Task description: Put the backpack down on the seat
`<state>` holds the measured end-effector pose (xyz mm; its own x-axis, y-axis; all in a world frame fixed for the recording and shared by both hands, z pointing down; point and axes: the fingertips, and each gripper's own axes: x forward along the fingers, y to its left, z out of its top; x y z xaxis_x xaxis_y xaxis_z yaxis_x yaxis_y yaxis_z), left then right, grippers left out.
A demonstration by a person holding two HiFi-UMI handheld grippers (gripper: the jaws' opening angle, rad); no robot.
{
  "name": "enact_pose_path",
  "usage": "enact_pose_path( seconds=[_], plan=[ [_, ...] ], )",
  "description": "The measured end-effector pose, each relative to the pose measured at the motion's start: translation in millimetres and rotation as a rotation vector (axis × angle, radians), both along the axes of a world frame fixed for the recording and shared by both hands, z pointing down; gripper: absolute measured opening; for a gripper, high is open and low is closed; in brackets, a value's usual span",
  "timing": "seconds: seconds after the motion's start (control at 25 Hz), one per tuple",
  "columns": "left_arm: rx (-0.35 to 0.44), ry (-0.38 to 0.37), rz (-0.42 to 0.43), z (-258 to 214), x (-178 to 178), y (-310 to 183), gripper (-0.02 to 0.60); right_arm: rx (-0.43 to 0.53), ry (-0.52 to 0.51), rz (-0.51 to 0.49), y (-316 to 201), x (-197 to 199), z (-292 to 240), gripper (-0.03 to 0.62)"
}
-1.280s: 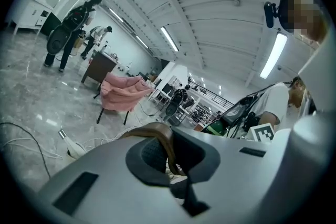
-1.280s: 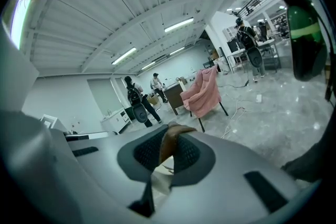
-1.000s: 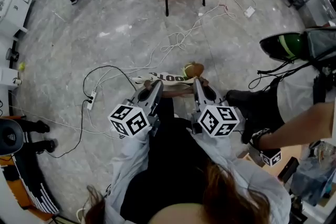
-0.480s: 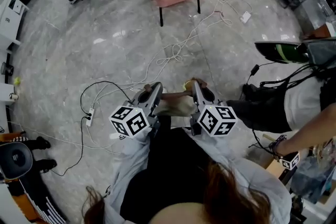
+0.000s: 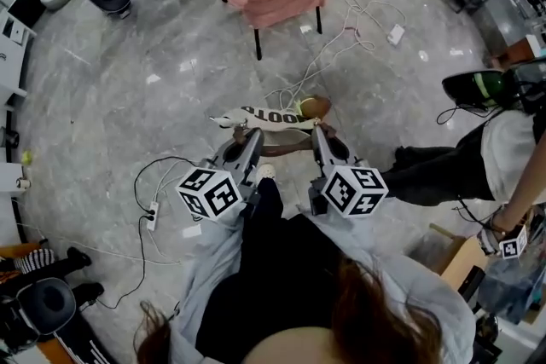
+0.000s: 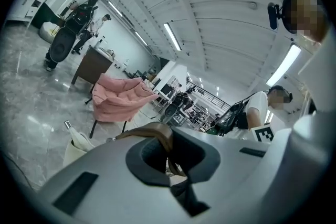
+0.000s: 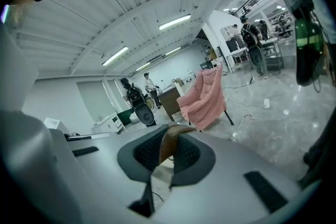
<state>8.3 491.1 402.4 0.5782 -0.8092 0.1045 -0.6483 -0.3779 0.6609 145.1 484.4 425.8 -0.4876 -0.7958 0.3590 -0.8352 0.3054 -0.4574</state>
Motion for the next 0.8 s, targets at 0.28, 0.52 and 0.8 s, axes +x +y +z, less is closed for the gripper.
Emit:
enact_pose_path(
  seconds=[0.28, 0.52, 0.8],
  plan=[
    [0.031, -0.007, 0.003, -5, -32, -51, 0.014, 0.039, 0.004, -0.011, -56, -33, -8, 0.023],
    [0.007, -0.007, -0.004, 5, -51, -71, 0.014, 0.013, 0.023, -0.025, -69, -52, 3, 0.023],
    [-0.006, 0.006, -0.029, 8, -60, -97, 0.014, -0.019, 0.013, -0.055, -102, -62, 10, 0.023]
  ],
)
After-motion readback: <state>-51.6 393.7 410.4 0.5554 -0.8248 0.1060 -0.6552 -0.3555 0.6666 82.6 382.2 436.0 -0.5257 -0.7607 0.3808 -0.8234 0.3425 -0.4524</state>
